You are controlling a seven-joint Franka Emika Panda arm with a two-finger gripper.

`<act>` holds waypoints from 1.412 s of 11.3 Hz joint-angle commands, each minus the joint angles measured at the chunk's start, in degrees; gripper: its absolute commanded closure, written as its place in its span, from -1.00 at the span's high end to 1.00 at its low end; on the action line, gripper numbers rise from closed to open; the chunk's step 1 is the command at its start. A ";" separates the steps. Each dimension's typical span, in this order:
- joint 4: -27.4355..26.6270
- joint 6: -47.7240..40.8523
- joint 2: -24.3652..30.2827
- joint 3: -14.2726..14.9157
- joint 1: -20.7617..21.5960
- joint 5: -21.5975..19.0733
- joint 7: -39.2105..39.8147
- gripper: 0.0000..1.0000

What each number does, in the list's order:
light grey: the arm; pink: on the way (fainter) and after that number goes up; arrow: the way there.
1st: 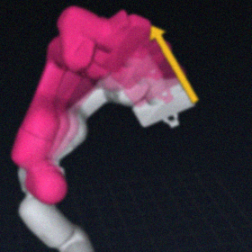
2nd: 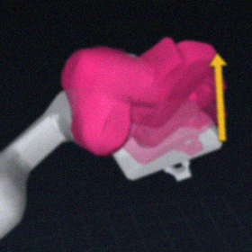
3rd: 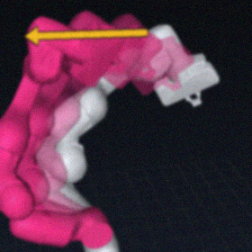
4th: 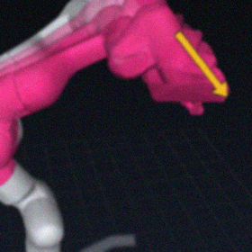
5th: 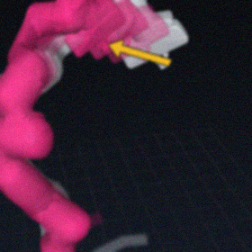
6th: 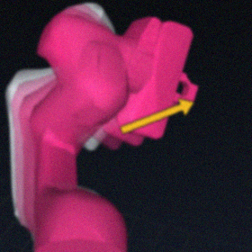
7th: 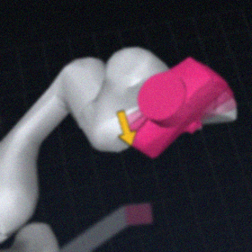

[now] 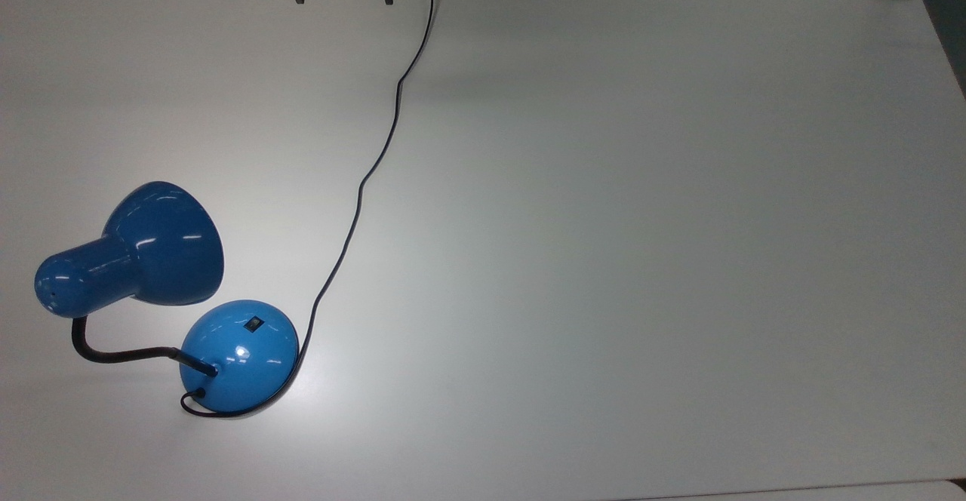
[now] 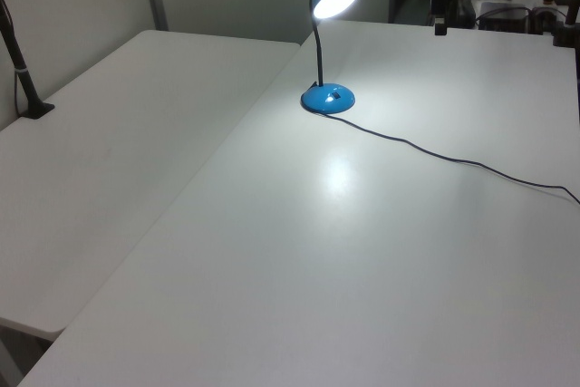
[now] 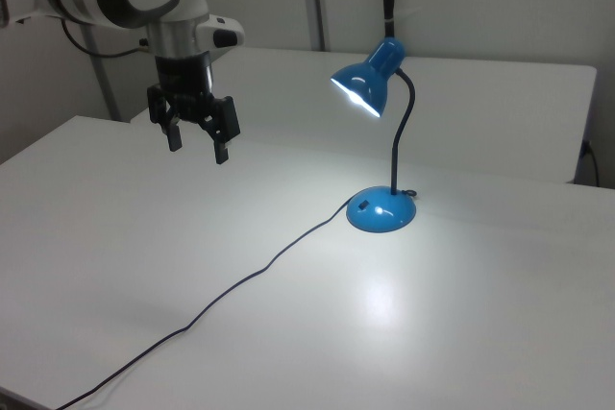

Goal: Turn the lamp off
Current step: 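Move the gripper toward the blue dome-shaped lamp base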

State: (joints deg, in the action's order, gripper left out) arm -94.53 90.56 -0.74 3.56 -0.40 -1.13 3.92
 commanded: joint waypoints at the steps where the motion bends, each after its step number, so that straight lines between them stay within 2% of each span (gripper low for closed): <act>1: 2.23 0.13 -0.75 1.53 0.49 -1.49 -1.29 0.02; 2: 2.24 0.14 -0.75 1.54 0.58 -1.50 -1.28 -0.10; 3: 2.33 0.06 -0.67 1.54 0.58 -1.50 -1.28 -0.10; 4: 2.33 0.05 -0.67 1.63 0.49 -1.59 -1.28 0.00; 5: 2.33 0.05 -0.67 1.63 0.49 -1.50 -1.28 -0.01; 6: 2.33 0.05 -0.67 1.54 0.49 -1.50 -1.19 -0.22; 8: 2.33 0.40 -0.93 1.63 0.49 -1.59 -1.19 -0.94; 9: 2.07 2.84 -1.02 1.54 0.58 -1.68 -1.28 -1.00; 14: 2.15 13.39 -5.92 1.54 0.23 -2.20 -2.59 -1.00; 16: 2.24 20.67 -9.26 1.54 -0.38 -2.12 -8.89 -1.00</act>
State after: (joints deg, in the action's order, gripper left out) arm -93.22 104.59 -6.30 4.59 -0.47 -1.92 0.75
